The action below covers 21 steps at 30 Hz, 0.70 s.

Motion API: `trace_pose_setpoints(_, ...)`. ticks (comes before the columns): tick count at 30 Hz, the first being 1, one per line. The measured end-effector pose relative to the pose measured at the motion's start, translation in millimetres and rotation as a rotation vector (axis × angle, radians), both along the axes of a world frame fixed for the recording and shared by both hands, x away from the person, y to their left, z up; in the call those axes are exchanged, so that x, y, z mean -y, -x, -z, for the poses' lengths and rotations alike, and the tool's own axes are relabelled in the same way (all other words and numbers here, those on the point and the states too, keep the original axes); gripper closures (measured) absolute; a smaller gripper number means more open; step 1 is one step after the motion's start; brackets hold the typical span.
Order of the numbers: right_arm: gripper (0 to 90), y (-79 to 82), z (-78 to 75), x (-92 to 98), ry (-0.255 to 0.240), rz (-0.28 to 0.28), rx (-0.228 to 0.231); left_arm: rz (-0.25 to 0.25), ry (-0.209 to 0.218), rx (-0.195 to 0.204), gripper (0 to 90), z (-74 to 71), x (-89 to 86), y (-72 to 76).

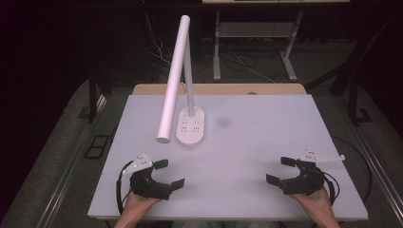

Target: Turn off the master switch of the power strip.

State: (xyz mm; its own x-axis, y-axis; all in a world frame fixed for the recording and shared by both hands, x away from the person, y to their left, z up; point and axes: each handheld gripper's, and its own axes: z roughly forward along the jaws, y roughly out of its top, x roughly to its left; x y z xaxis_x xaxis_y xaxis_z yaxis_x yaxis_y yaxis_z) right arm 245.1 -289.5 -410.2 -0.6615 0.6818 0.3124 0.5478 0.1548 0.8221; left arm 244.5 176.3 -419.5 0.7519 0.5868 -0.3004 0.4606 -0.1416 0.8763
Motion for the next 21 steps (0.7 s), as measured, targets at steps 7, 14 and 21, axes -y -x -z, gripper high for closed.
trace_pose_setpoints(7,0.0,1.1,-1.4,0.3,-0.002,-0.007,-0.007,0.005,-0.008,0.001,0.0,0.4,0.8,0.0)
trace_pose_setpoints(14,0.0,1.0,-1.5,-0.4,-0.001,-0.014,-0.011,0.016,0.001,-0.005,0.0,-0.3,0.1,-0.4)
trace_pose_setpoints(21,0.0,-0.1,0.0,-2.7,0.028,-0.023,-0.026,0.024,-0.012,-0.002,0.0,-1.6,2.2,2.0)
